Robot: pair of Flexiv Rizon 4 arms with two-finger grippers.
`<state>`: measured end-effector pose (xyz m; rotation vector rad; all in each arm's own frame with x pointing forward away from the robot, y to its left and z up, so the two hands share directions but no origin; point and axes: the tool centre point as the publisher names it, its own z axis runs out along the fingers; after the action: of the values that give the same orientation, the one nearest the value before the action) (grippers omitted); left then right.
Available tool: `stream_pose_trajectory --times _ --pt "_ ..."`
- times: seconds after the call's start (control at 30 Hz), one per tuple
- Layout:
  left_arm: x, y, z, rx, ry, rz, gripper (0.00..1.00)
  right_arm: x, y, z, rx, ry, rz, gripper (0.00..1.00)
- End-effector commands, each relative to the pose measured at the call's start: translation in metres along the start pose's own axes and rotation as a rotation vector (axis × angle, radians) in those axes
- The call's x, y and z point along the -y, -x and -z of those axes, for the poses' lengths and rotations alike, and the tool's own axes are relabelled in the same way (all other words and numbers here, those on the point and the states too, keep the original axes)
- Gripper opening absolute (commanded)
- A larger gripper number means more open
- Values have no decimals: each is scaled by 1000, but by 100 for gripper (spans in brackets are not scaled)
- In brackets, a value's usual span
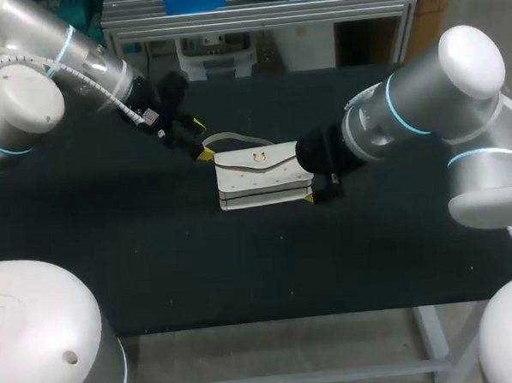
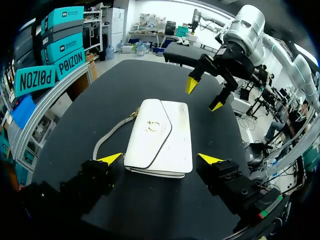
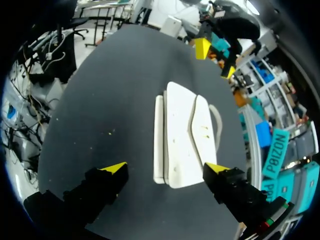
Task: Pick up the bag, open it, inspect its contents, close it, and place it on the opposite side
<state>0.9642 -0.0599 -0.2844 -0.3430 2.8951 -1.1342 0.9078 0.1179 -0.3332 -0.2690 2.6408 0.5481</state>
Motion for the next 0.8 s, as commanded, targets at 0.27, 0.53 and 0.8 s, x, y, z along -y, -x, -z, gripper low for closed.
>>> stream_pose_trajectory --times 0.27,0.53,0.8 --pt "-6 -6 -4 43 -44 -180 100 -1 -5 -12 133 -95 63 100" --pt "-13 -6 -21 74 -77 -340 100 1 -2 -25 195 -189 82 100" --pt "-15 -8 -30 18 -61 -381 100 1 7 -34 229 -248 125 70"
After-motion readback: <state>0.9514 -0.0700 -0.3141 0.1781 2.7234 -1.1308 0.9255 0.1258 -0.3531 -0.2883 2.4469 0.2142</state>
